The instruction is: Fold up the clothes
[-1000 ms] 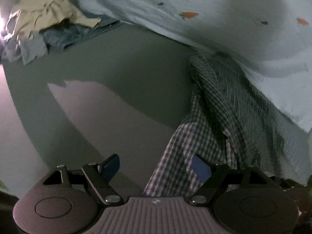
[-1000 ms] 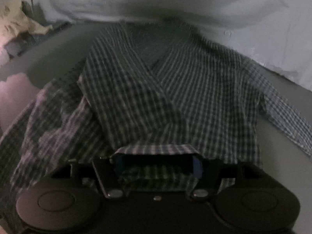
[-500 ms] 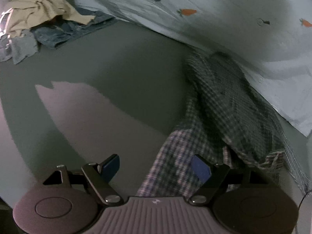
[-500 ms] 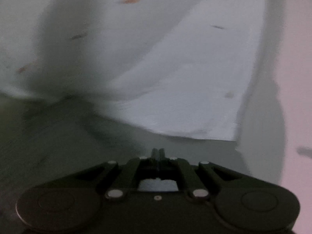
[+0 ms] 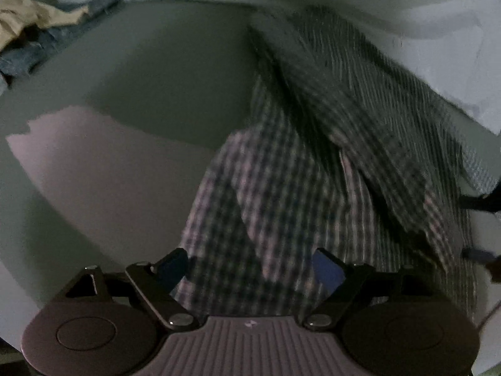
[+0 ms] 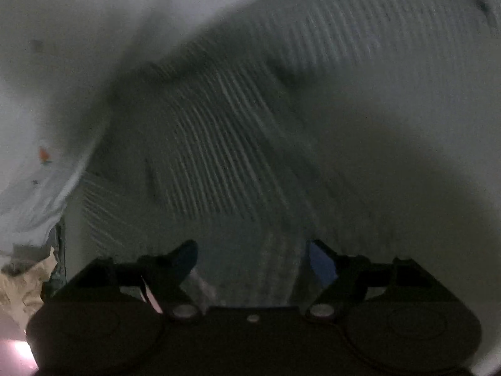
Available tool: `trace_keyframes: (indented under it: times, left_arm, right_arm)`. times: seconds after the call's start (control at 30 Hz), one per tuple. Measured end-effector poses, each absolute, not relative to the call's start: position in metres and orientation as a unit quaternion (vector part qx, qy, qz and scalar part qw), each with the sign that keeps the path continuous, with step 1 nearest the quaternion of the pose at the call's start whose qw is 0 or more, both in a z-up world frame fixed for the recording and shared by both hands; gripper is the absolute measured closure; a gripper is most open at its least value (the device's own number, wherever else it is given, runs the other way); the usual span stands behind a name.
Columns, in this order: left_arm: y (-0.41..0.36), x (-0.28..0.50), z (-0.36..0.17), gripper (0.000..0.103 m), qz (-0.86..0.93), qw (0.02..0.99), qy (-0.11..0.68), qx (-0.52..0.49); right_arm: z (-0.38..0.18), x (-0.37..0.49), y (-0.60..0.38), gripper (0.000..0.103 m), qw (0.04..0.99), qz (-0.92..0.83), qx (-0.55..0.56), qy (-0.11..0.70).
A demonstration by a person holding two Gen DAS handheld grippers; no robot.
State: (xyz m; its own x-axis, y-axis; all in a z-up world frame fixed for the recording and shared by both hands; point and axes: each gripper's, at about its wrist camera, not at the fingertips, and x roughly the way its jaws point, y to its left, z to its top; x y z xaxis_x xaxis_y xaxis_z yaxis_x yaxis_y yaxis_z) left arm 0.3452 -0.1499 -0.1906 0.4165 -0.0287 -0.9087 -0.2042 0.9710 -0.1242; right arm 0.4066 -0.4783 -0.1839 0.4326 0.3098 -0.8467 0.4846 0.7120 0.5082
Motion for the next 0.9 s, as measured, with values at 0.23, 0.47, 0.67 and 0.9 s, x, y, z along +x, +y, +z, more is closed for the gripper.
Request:
trace_keyframes:
  times: [0.23, 0.47, 0.67, 0.9]
  left_arm:
    - [-0.163, 0.344, -0.214, 0.001, 0.051, 0.829, 0.554, -0.062]
    - [-0.129, 0.358, -0.211, 0.0, 0.09, 0.796, 0.565, -0.2]
    - [-0.11, 0.348, -0.213, 0.0, 0.085, 0.807, 0.526, -0.257]
    - [-0.106, 0.333, -0.211, 0.0, 0.09, 0.787, 0.541, -0.283]
  right_arm:
    - [-0.191, 0.411, -0.455, 0.088, 0.793, -0.021, 0.316, 0.521]
    - [-0.103, 0.436, -0.525, 0.099, 0.866, -0.046, 0.317, 0.384]
    - [-0.078, 0.48, -0.59, 0.096, 0.935, -0.129, 0.144, 0.298]
    - [-0.121, 0.499, -0.57, 0.054, 0.924, -0.173, 0.024, 0.34]
